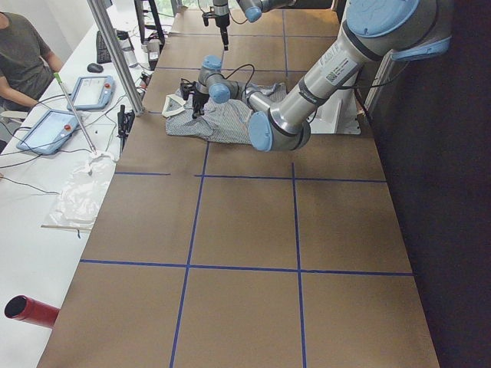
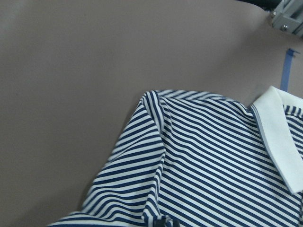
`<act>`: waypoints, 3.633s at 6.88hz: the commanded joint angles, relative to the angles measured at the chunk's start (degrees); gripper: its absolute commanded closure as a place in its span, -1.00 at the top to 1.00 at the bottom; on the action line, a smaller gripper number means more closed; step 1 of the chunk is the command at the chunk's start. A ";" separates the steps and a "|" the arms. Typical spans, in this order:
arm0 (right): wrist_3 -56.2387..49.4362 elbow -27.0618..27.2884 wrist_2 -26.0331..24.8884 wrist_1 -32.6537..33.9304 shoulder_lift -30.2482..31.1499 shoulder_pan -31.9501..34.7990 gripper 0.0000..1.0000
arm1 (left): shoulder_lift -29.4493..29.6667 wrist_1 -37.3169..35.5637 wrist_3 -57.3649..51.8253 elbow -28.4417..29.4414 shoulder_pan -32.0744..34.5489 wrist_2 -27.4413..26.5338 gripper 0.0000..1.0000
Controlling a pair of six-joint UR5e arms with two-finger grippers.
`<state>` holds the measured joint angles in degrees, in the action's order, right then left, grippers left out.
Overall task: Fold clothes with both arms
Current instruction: 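Fold the sleeve nearest the left gripper inward onto the shirt, then withdraw the left gripper while the right gripper moves to the hem corner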
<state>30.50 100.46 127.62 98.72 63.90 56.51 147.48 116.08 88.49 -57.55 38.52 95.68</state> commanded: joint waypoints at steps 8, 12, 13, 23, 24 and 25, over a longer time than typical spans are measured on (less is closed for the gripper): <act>5.92 3.76 -0.18 -0.46 3.85 -0.09 1.00 | -3.21 7.17 -5.68 -4.52 0.33 6.06 1.00; 31.82 10.99 -6.72 -21.62 14.64 -9.89 1.00 | -21.58 -16.36 -19.64 -40.11 0.59 6.98 1.00; 35.21 11.68 -8.07 -25.47 17.20 -13.32 1.00 | -24.32 -18.67 -19.85 -45.05 0.59 8.29 1.00; 52.91 15.47 -31.03 -24.63 20.21 -42.27 0.87 | -27.76 -18.87 -19.67 -48.00 0.15 10.41 1.00; 52.91 15.04 -31.03 -24.63 20.21 -42.27 0.74 | -28.12 -18.61 -19.67 -48.00 0.15 10.41 1.00; 52.91 14.86 -30.94 -24.63 20.21 -42.36 0.72 | -28.21 -18.61 -19.67 -48.09 0.15 10.49 1.00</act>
<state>83.41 115.62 96.61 74.09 84.11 14.24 119.55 97.38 68.82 -105.58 38.70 106.10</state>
